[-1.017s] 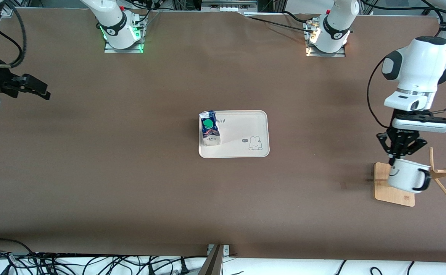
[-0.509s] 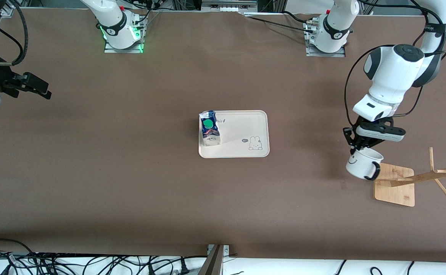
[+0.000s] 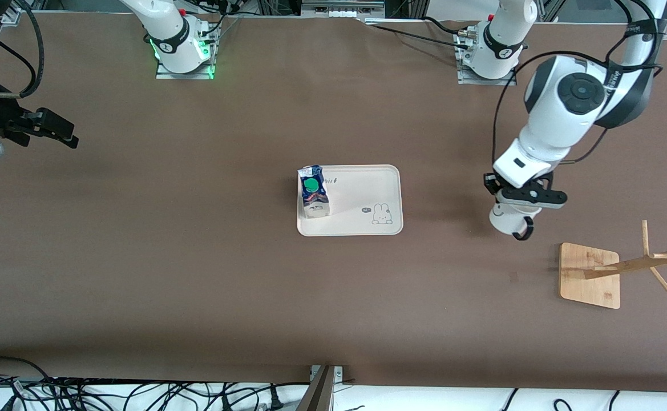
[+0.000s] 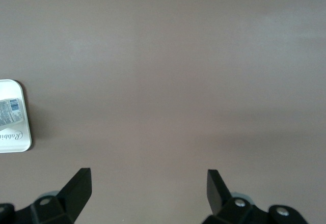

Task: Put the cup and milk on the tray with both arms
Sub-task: 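Carry the mug over the tray and lower it beside the carton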

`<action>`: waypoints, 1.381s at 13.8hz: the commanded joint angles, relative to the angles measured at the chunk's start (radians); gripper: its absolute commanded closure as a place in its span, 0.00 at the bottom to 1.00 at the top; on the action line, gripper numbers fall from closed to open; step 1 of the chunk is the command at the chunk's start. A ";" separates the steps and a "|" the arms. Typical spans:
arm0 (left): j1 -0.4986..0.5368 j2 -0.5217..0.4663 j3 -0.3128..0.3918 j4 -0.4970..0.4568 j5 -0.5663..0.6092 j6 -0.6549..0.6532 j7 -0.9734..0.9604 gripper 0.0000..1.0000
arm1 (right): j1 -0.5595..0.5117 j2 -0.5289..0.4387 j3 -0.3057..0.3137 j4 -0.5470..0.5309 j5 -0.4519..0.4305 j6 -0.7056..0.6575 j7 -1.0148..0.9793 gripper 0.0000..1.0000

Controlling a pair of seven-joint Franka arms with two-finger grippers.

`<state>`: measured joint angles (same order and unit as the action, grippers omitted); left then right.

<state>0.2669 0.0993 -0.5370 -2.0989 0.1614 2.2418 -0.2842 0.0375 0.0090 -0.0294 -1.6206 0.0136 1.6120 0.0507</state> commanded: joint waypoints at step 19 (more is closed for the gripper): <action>-0.365 0.325 -0.043 0.364 -0.134 -0.326 -0.317 1.00 | -0.011 0.002 -0.018 -0.007 -0.003 0.008 0.006 0.00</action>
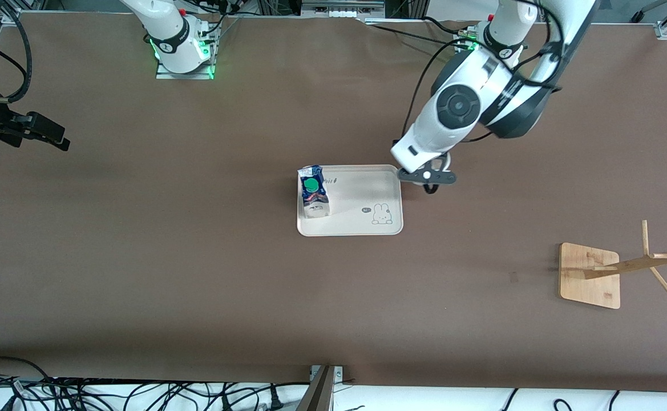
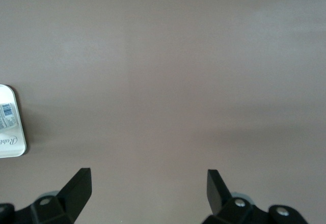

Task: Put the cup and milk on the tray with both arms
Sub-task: 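Carry the mug over the tray and lower it beside the carton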

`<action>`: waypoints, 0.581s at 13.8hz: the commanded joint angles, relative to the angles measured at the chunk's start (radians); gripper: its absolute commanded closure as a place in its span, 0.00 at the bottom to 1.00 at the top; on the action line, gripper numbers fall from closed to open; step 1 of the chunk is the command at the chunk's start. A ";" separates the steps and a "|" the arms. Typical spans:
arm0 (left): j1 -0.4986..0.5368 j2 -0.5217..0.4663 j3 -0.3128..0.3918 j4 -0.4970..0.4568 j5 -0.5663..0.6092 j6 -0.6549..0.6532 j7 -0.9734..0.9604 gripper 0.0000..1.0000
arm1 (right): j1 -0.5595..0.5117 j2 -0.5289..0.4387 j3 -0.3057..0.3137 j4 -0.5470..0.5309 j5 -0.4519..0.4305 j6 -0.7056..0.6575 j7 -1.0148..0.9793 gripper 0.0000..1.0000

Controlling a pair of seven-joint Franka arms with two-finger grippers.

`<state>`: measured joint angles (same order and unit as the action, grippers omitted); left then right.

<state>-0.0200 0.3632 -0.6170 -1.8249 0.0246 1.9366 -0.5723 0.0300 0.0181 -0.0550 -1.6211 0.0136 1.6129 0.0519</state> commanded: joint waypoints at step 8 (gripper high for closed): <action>-0.281 0.160 0.174 0.168 0.006 0.004 -0.050 1.00 | -0.004 -0.007 0.010 -0.006 -0.001 0.007 0.006 0.00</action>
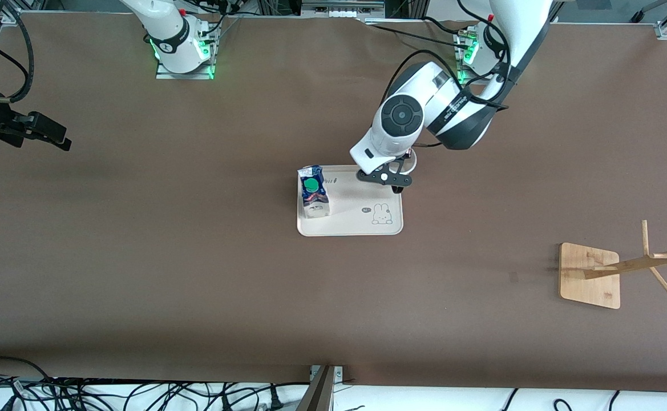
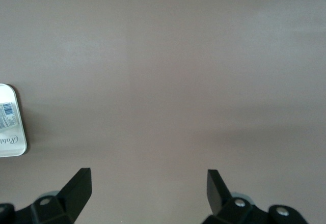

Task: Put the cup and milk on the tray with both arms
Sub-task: 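Carry the mug over the tray and lower it beside the carton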

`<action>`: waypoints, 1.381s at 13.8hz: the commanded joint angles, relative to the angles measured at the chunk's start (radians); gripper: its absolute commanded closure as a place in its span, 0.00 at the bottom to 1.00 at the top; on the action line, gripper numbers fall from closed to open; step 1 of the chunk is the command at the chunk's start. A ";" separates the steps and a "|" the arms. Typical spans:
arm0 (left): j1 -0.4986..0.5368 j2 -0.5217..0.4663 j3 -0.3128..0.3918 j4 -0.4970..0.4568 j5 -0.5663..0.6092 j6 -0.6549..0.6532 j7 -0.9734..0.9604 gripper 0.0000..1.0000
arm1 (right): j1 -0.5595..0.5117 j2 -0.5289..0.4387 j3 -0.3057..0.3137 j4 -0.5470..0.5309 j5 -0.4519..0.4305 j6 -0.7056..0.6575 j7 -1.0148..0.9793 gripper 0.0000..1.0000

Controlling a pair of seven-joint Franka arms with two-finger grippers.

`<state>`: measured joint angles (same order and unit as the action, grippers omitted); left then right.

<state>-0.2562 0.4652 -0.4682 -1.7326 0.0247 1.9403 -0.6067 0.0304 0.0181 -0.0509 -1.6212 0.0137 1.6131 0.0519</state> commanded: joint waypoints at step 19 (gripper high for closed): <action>-0.155 0.224 0.115 0.217 0.116 0.057 -0.126 0.00 | -0.001 -0.006 0.008 -0.006 -0.001 0.007 0.005 0.00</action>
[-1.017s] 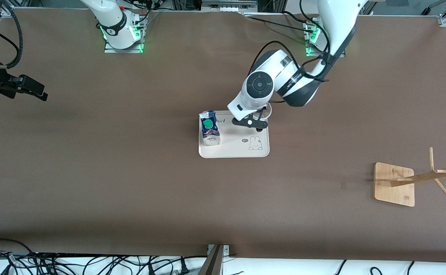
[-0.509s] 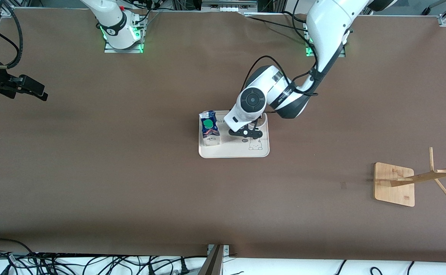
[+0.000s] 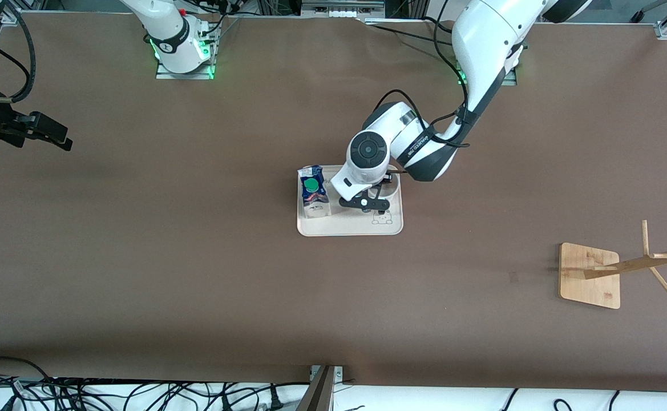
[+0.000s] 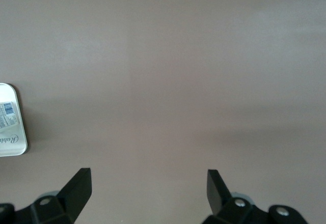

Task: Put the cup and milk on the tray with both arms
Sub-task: 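Open the left gripper to release the mug and lift away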

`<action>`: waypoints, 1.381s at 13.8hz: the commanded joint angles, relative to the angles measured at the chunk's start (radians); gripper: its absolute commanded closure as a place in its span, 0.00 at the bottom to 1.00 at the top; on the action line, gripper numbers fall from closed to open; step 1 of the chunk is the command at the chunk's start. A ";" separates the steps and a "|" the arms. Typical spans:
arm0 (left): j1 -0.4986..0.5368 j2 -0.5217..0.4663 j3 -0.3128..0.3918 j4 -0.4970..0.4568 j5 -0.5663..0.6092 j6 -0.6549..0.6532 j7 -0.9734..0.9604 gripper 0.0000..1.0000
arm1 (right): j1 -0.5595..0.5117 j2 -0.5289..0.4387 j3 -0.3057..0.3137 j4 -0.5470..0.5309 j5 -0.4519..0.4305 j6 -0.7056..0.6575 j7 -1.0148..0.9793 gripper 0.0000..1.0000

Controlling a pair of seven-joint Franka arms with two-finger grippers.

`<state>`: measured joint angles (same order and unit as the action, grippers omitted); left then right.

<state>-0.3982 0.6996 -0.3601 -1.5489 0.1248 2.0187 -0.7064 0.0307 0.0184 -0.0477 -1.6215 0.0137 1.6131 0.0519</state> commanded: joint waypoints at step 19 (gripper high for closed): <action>0.169 -0.406 0.001 0.049 0.007 -0.426 0.173 0.00 | -0.002 -0.006 0.006 -0.006 -0.003 0.008 0.002 0.00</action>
<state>-0.2774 0.3849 -0.3551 -1.4391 0.0915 1.6165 -0.5690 0.0307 0.0184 -0.0473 -1.6215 0.0137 1.6132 0.0519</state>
